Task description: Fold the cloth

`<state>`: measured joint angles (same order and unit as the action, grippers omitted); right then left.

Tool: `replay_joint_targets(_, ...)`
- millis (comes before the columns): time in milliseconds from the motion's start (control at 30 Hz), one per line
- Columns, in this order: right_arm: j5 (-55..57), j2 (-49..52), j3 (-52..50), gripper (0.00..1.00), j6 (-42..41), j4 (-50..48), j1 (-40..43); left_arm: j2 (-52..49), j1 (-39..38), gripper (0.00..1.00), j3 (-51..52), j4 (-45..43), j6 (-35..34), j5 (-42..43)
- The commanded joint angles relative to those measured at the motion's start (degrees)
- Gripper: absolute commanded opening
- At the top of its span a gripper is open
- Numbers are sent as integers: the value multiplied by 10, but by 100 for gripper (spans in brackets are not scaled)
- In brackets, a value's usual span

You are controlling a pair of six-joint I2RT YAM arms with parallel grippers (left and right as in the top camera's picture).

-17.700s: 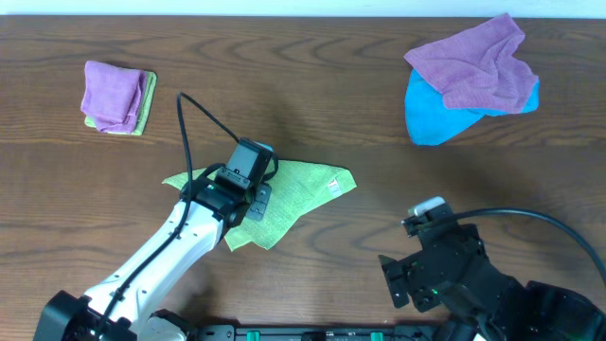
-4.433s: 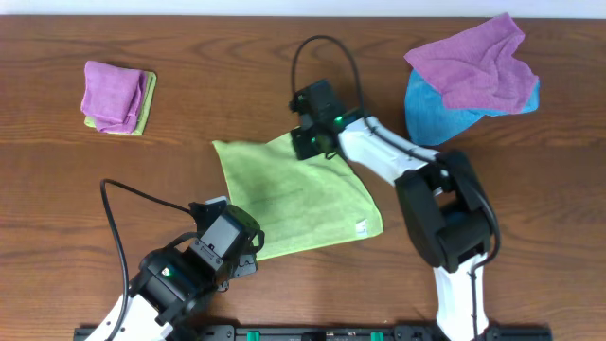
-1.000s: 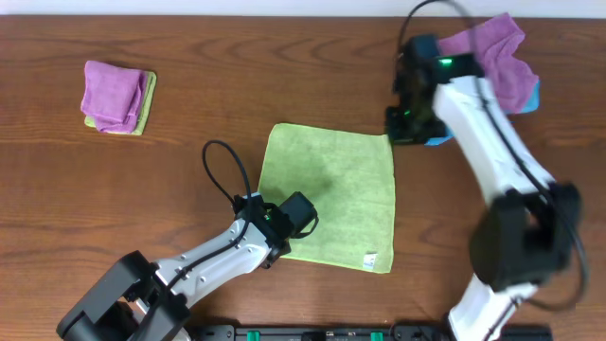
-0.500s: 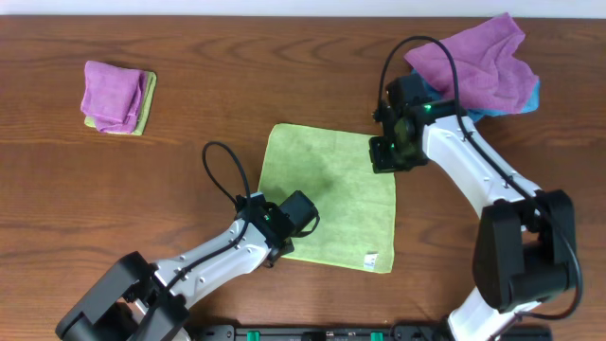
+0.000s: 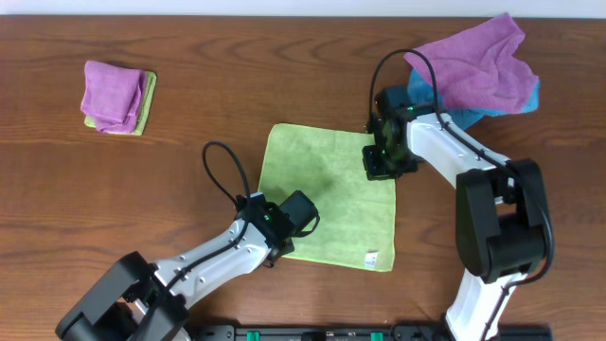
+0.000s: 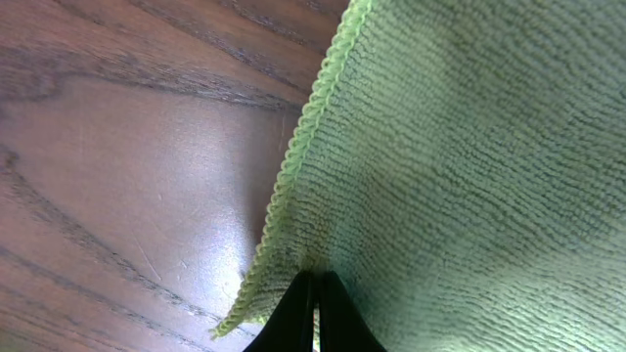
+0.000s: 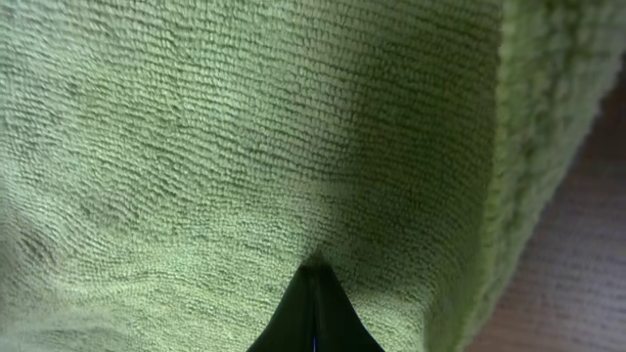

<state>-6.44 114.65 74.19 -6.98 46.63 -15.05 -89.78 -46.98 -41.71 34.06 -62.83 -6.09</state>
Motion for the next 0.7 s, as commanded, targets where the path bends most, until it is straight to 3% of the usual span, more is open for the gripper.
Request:
replay_joint_targets(0, 18, 28, -3, 2, -2, -24, -9, -28, -7, 6, 24, -12, -6, 77)
replay_joint_targets(433, 28, 39, 10, 2, -2, -74, 6, -28, -7, 6, 24, -11, -14, 124)
replay_joint_targets(567, 27, 39, 21, 1, -3, -60, 8, -28, -7, 6, 24, -11, -17, 119)
replay_joint_targets(667, 24, 35, 70, 1, -2, 6, 8, -21, -5, 6, 24, -2, -15, 87)
